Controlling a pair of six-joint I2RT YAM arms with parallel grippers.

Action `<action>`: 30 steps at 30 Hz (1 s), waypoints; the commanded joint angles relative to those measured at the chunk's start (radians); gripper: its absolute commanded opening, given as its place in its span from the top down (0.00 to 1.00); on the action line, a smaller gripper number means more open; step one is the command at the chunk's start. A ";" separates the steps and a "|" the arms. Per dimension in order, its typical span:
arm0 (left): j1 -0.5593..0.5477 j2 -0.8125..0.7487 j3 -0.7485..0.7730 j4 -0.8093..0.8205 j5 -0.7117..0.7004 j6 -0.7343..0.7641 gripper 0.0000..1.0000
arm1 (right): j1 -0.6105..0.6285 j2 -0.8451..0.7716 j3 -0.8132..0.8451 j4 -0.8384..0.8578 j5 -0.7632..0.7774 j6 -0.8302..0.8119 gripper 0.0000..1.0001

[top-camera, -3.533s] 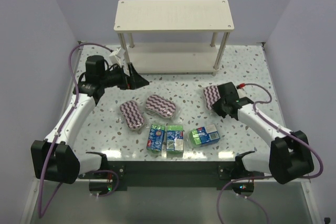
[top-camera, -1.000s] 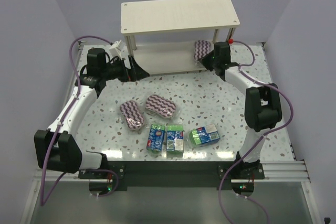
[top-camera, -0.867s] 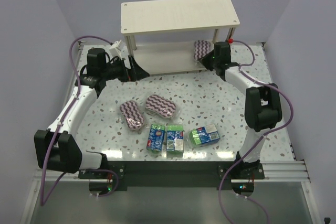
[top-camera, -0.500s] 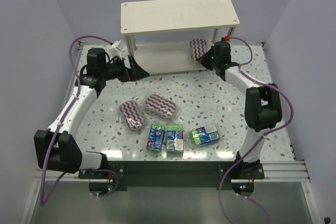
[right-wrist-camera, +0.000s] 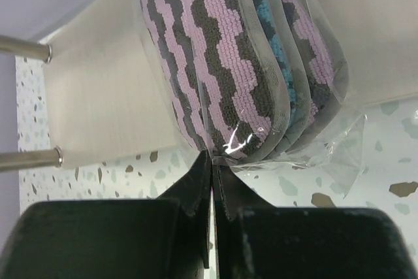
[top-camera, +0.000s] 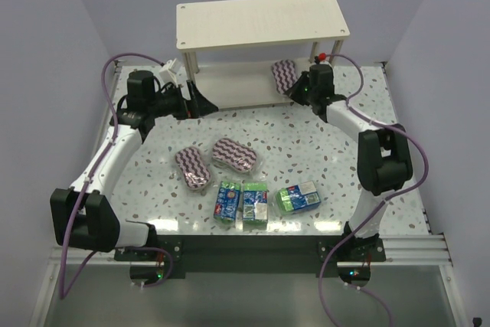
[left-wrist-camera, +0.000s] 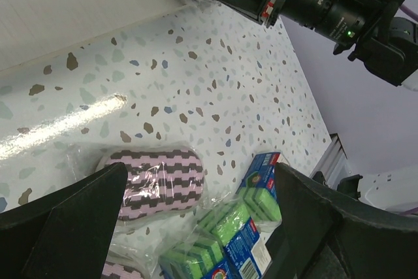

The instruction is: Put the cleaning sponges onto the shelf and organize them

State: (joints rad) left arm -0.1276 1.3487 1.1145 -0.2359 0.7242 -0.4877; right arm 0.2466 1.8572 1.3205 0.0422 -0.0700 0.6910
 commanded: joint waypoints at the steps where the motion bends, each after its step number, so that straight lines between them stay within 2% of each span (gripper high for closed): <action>1: 0.006 0.001 -0.007 0.070 0.023 -0.014 0.00 | 0.039 -0.081 -0.027 0.050 0.021 -0.076 1.00; 7: 0.006 0.001 -0.004 0.069 0.030 -0.011 0.00 | 0.046 -0.089 -0.050 0.077 0.058 -0.062 1.00; 16: 0.006 0.010 0.008 0.063 0.038 0.003 0.00 | 0.046 -0.018 0.097 0.033 0.151 -0.097 1.00; 30: 0.011 0.017 0.016 0.040 0.038 0.024 0.00 | 0.048 0.074 0.155 -0.007 0.240 -0.208 1.00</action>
State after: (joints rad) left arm -0.1246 1.3609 1.1145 -0.2230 0.7368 -0.4858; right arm 0.2947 1.9270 1.4212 0.0231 0.1226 0.5335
